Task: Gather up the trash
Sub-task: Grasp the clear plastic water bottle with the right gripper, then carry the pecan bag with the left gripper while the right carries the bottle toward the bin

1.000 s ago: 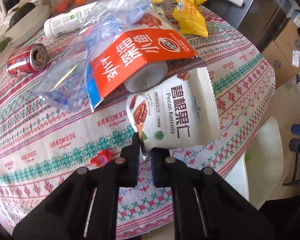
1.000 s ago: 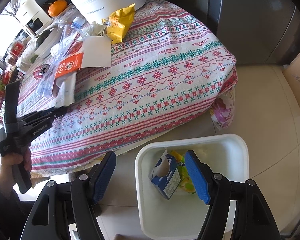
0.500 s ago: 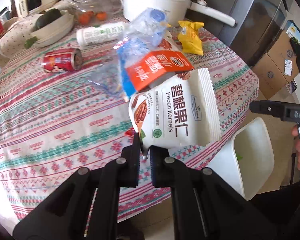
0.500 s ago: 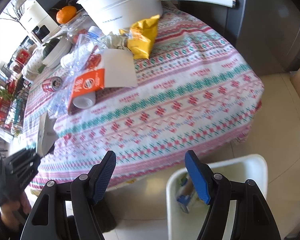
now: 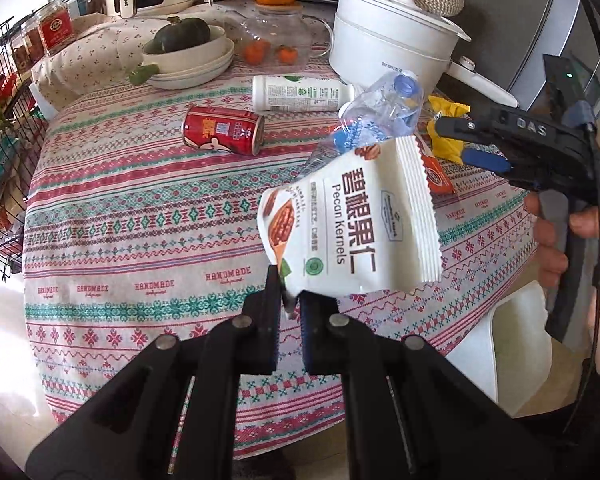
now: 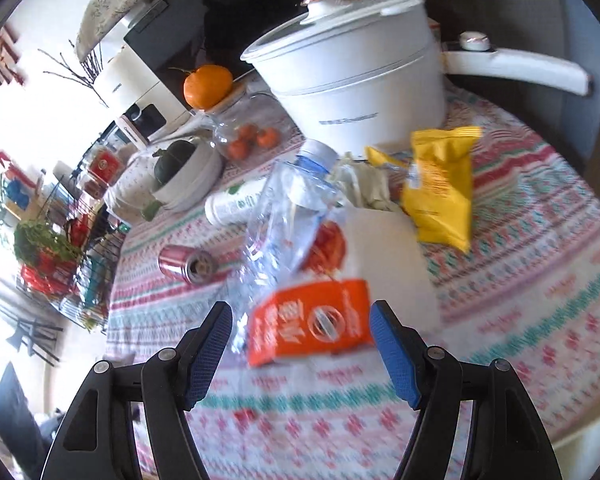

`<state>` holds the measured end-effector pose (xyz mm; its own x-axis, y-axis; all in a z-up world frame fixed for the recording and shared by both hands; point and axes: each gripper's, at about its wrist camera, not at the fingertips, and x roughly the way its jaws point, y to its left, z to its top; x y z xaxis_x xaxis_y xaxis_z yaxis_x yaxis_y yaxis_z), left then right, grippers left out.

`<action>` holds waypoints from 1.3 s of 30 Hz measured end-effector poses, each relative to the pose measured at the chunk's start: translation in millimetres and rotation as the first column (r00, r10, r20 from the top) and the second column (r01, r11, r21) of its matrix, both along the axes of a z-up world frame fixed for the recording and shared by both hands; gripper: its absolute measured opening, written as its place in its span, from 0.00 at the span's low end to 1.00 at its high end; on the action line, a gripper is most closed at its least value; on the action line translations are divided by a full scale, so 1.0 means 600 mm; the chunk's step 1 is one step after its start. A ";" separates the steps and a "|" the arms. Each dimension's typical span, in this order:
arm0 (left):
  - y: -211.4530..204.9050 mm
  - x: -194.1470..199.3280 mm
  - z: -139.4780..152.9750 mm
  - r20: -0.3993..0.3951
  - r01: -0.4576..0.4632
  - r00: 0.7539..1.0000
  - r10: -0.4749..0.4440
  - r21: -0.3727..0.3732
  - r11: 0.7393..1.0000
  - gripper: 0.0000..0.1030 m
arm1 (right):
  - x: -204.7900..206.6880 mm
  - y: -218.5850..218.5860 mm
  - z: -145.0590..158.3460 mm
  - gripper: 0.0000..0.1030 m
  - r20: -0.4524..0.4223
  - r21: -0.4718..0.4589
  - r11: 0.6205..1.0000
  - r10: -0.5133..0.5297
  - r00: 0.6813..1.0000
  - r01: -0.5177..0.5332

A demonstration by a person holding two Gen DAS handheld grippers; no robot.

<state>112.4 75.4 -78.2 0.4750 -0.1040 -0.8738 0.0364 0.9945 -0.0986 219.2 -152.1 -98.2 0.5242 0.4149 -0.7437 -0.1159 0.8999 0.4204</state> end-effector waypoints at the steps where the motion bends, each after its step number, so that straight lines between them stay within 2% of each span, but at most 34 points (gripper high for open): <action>1: 0.002 0.001 0.001 0.001 0.000 1.000 0.000 -0.002 1.000 0.09 | 0.017 0.010 -0.009 0.71 -0.009 0.020 1.000 -0.008 1.000 0.008; 10: 0.023 0.009 -0.007 -0.021 -0.021 1.000 0.021 -0.014 1.000 0.09 | 0.101 0.035 -0.056 0.69 -0.031 0.072 0.992 -0.098 0.995 0.100; 13: 0.033 0.014 -0.012 -0.030 -0.041 0.999 0.040 -0.014 0.999 0.09 | 0.113 0.038 -0.063 0.59 -0.015 0.070 0.991 -0.115 0.993 0.116; 15: 0.037 0.014 -0.013 -0.032 -0.051 0.998 0.050 -0.015 0.999 0.09 | 0.115 0.035 -0.064 0.40 -0.011 0.090 0.989 -0.116 0.993 0.117; 20: 0.036 0.011 -0.010 -0.025 -0.055 0.998 0.054 -0.016 0.998 0.09 | 0.104 0.031 -0.057 0.39 0.001 0.111 0.989 -0.100 0.995 0.099; 24: 0.029 0.005 0.002 0.001 -0.039 0.999 0.039 -0.014 0.999 0.09 | 0.074 0.027 -0.027 0.38 0.041 0.102 0.993 -0.063 0.997 0.059; 33: 0.000 -0.011 0.030 0.051 -0.002 0.999 0.003 -0.024 1.000 0.09 | -0.021 -0.005 0.094 0.38 0.189 0.079 0.997 -0.005 0.982 -0.011; 39: -0.032 -0.021 0.039 0.067 0.038 0.997 -0.036 -0.025 0.999 0.09 | -0.102 -0.047 0.144 0.38 0.257 0.004 1.000 0.011 0.966 -0.012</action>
<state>99.8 56.2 -54.8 0.5273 -0.1454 -0.8371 0.0805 0.9894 -0.1212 158.0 -180.2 -11.7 0.6924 0.4257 -0.5825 -0.2309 0.8957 0.3801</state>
